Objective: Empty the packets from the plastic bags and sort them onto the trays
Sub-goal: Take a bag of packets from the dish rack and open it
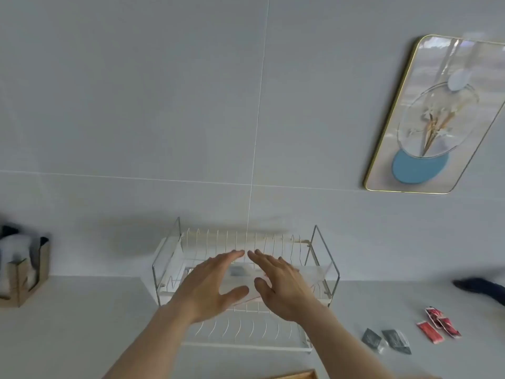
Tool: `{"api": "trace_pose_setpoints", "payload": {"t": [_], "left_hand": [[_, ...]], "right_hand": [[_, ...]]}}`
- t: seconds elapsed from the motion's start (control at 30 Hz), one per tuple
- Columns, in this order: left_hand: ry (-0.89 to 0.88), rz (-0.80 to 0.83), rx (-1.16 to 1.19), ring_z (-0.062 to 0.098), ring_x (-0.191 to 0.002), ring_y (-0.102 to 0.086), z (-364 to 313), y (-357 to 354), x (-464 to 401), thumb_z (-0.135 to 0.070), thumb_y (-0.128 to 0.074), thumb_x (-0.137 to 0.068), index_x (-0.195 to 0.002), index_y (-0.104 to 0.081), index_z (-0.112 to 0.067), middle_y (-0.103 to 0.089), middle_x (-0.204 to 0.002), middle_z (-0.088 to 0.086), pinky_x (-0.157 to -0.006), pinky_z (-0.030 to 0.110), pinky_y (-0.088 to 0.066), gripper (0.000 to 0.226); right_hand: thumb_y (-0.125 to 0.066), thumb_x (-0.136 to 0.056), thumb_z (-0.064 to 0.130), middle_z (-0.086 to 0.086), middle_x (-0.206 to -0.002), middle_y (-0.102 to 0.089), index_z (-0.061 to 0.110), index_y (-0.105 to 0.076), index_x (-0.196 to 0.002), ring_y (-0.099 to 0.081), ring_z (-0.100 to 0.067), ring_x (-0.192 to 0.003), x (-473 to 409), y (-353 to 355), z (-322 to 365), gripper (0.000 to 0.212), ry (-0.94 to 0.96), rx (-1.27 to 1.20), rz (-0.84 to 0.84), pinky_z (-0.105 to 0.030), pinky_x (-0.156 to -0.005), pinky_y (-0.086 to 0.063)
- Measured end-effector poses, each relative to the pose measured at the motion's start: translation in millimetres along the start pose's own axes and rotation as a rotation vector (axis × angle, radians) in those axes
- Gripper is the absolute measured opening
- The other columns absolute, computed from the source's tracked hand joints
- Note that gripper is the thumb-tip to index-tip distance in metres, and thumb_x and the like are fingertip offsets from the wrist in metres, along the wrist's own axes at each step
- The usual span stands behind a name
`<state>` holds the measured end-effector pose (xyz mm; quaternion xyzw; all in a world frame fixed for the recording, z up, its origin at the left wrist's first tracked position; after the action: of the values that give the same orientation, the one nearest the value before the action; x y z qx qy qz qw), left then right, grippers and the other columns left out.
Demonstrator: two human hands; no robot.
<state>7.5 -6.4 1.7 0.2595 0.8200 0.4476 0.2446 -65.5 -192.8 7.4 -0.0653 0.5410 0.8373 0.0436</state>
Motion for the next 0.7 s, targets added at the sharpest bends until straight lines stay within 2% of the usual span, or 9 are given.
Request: {"api": "trace_pose_setpoints", "payload": {"t": [0.1,0.2,0.33,0.43,0.53,0.6,0.7], "left_hand": [[0.016,0.055,-0.031,0.009,-0.119,-0.051,0.3,-4.3,4.7,-0.069,-0.06,-0.075,-0.132,-0.035,-0.046,-0.052,-0.136,-0.024,-0.096,0.029,-0.044,0.067],[0.047,0.095,-0.072,0.01,-0.107,-0.051,3.8,-10.0,10.1,-0.067,-0.067,-0.067,-0.111,-0.04,-0.044,-0.055,-0.12,-0.023,-0.087,0.027,-0.044,0.057],[0.014,0.05,-0.155,0.01,-0.129,-0.044,10.6,-13.1,14.0,-0.056,-0.07,-0.074,-0.104,-0.047,-0.043,-0.053,-0.132,-0.024,-0.107,0.029,-0.038,0.04],[0.011,0.062,-0.191,0.01,-0.135,-0.04,13.9,-14.2,16.6,-0.052,-0.074,-0.074,-0.112,-0.046,-0.043,-0.048,-0.14,-0.025,-0.112,0.031,-0.034,0.048],[0.003,0.076,-0.233,0.011,-0.136,-0.038,13.6,-16.0,20.0,-0.045,-0.079,-0.074,-0.121,-0.043,-0.04,-0.044,-0.143,-0.023,-0.113,0.03,-0.033,0.06],[-0.013,0.04,-0.277,0.011,-0.136,-0.039,10.5,-18.6,21.6,-0.035,-0.076,-0.08,-0.123,-0.043,-0.037,-0.045,-0.142,-0.021,-0.113,0.028,-0.032,0.055],[-0.033,-0.036,-0.289,0.011,-0.132,-0.044,7.6,-23.7,23.0,-0.025,-0.069,-0.087,-0.117,-0.044,-0.036,-0.051,-0.135,-0.019,-0.114,0.027,-0.031,0.041]], "right_hand": [[-0.049,-0.088,0.041,0.005,-0.153,-0.051,0.034,-0.031,-0.156,-0.047,-0.022,-0.137,3.5,-2.2,-1.6,0.071,-0.005,0.063,0.044,-0.042,-0.115,-0.033],[-0.058,-0.081,0.045,0.009,-0.146,-0.057,0.036,-0.037,-0.152,-0.051,-0.021,-0.131,9.0,-6.5,-3.7,0.075,-0.005,0.106,0.101,-0.039,-0.103,-0.044],[-0.068,-0.087,0.048,0.012,-0.141,-0.06,0.036,-0.053,-0.141,-0.055,-0.018,-0.128,8.8,-9.2,-7.2,0.057,0.043,0.21,0.079,-0.038,-0.1,-0.049],[-0.067,-0.092,0.04,0.013,-0.14,-0.062,0.035,-0.062,-0.133,-0.057,-0.017,-0.127,6.0,-9.9,-6.9,0.041,0.04,0.227,0.037,-0.038,-0.098,-0.052],[-0.075,-0.085,0.044,0.011,-0.144,-0.058,0.035,-0.059,-0.135,-0.053,-0.019,-0.133,6.0,-9.9,-7.3,0.054,0.043,0.276,0.077,-0.038,-0.103,-0.048],[-0.08,-0.079,0.045,0.009,-0.146,-0.056,0.034,-0.055,-0.138,-0.051,-0.02,-0.134,6.6,-11.5,-7.5,0.065,0.056,0.333,0.111,-0.037,-0.105,-0.045],[-0.074,-0.088,0.029,0.008,-0.143,-0.059,0.032,-0.055,-0.138,-0.054,-0.02,-0.13,7.8,-15.7,-7.2,0.053,0.054,0.36,0.048,-0.035,-0.104,-0.046]]}}
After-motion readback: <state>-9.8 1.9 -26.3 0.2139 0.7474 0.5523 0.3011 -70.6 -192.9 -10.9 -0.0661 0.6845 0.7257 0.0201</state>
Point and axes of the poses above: each hand's wrist, its own x-axis away from the middle knuckle, its own y-axis out of the back of the hand, z = x × y, the point moved 1 cm from there along -x, towards the middle knuckle
